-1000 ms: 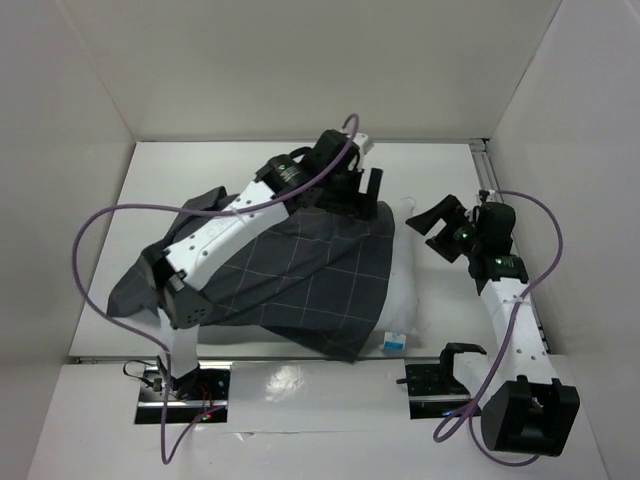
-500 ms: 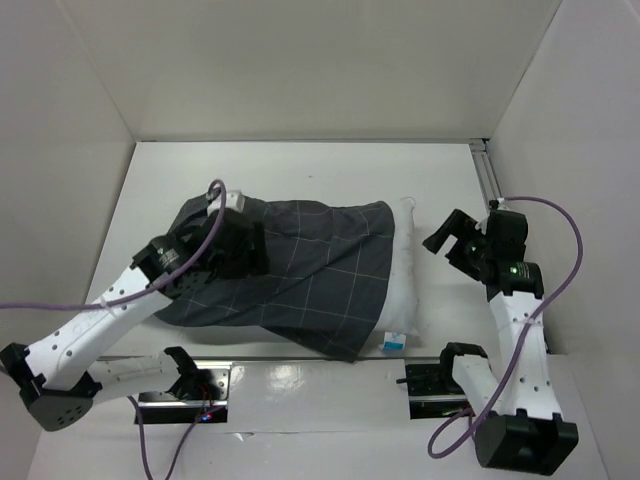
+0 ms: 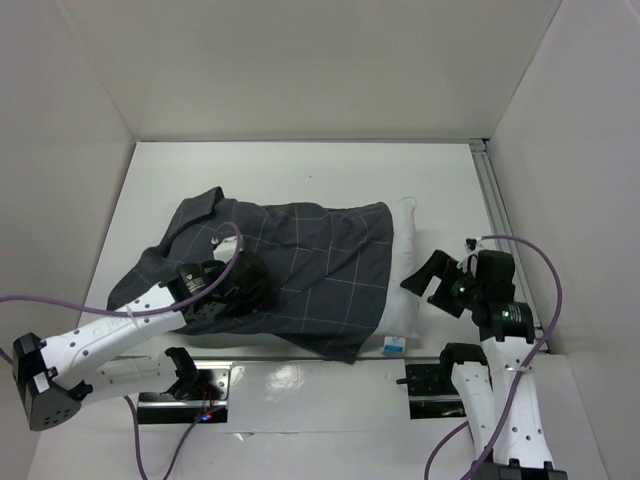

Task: Put the pillow into the pillowcase

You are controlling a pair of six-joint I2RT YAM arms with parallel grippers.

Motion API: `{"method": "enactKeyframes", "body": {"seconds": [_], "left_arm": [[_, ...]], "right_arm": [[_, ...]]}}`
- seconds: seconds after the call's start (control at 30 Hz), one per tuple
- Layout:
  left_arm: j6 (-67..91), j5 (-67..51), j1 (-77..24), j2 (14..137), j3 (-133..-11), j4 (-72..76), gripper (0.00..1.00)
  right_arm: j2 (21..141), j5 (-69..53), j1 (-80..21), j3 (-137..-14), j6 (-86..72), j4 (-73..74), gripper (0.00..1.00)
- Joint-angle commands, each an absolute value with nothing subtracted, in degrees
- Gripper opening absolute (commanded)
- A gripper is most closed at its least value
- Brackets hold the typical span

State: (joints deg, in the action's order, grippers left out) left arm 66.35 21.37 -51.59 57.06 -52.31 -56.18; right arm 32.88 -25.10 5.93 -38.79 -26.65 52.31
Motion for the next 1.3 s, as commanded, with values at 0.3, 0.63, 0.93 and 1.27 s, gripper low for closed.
{"method": "enactKeyframes", "body": {"seconds": [0.3, 0.63, 0.93, 1.27], "left_arm": [[57.06, 32.7, -50.36, 72.77, -68.18, -49.66, 0.0], [48.87, 29.45, -53.53, 73.22, -90.52, -55.71, 0.0], [53.26, 14.52, -57.22, 62.23, -94.9, -66.26, 0.0], [34.65, 9.97, -38.56, 88.79, -125.56, -68.93, 0.0]], "right_arm": [[32.07, -42.71, 5.02, -26.53, -38.23, 29.81, 0.41], [41.04, -31.57, 5.01, -58.93, -24.0, 46.56, 0.0], [36.47, -16.97, 4.39, -75.04, -21.18, 74.6, 0.0], [56.98, -17.85, 1.49, -75.32, -25.84, 61.47, 0.0]]}}
